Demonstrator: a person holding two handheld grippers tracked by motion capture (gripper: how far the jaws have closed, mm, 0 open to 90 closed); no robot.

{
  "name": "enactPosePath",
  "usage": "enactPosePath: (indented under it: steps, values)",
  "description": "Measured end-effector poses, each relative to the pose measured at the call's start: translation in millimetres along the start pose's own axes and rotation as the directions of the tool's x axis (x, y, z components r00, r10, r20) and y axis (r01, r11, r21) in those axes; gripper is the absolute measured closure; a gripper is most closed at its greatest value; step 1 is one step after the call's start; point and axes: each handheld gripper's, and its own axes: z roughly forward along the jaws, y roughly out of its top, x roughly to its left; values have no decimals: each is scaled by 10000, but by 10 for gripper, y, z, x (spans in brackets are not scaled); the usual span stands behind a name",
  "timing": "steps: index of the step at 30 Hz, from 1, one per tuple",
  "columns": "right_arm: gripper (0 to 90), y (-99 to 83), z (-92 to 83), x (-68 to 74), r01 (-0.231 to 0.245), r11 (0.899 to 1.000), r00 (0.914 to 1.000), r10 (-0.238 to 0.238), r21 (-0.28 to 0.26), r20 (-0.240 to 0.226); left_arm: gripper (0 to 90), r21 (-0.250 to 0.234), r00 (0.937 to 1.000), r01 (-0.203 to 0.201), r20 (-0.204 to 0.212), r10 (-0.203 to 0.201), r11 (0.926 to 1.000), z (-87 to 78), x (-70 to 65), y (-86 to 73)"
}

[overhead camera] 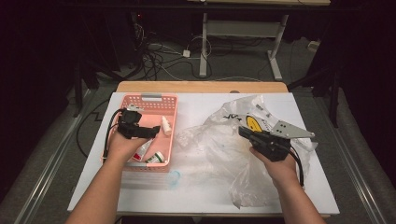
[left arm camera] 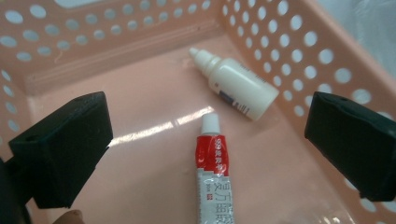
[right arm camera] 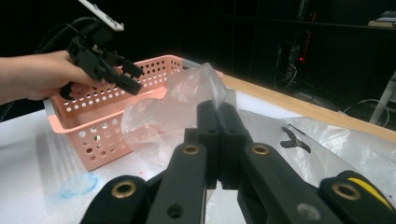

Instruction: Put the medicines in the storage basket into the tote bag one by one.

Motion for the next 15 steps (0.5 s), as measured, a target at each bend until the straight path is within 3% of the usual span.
enactPosePath:
  steps: [1,9,15]
  values:
    - [900,1,-13,-1,11,10000,10000,-11,-11,24,6,265,9998,179,104,-182,9995,39,22,2]
    - [900,-11,-99,-5,5,10000,9998,-4,-75,175,56,1377,9999,83,135,-102,9904,170,12,-20]
    - [900,-20,-92,-11,7,10000,10000,-6,-75,66,141,2196,9996,-150,283,90,9755,250,-12,-30]
